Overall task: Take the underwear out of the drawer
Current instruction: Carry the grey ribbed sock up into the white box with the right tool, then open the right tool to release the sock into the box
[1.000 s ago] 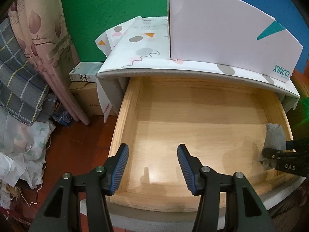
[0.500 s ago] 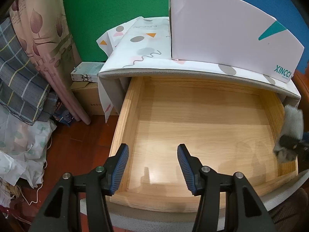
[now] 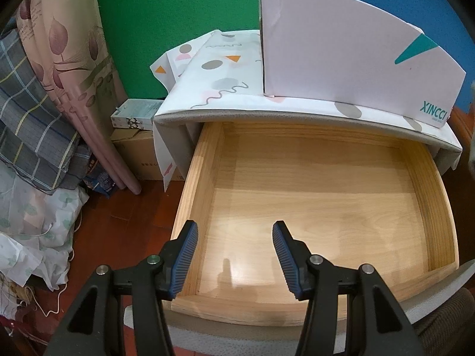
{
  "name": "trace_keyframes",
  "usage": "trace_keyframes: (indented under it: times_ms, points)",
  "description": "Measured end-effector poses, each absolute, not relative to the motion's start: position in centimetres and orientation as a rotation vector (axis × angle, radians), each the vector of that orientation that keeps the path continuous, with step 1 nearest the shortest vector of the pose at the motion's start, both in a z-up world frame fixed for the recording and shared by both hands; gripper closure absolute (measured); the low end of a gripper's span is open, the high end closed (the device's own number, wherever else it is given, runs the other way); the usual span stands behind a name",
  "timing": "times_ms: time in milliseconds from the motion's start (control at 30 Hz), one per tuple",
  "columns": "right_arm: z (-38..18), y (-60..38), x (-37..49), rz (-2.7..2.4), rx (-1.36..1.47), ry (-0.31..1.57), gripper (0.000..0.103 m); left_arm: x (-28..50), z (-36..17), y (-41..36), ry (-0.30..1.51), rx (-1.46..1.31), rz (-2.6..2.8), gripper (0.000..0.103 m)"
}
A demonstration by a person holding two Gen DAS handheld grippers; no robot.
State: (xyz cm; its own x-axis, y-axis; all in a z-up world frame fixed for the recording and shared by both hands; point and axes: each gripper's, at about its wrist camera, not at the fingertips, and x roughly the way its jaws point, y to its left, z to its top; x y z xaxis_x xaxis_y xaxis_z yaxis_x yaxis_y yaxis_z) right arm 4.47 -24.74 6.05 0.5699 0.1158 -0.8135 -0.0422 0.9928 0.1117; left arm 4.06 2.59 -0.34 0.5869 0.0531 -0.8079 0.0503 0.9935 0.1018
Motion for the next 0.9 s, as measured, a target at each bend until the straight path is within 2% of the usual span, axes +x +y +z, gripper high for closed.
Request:
trace_keyframes:
  times_ms: [600, 900]
  points:
    - [15.3, -23.9, 12.4, 0.066, 0.083, 0.81, 0.054, 4.0, -0.3, 2.9, 0.938, 0.111, 0.019, 0.049]
    - [15.0, -22.4, 17.4, 0.037, 0.059, 0.853, 0.053, 4.0, -0.3, 3.0, 0.939, 0.109, 0.021, 0.049]
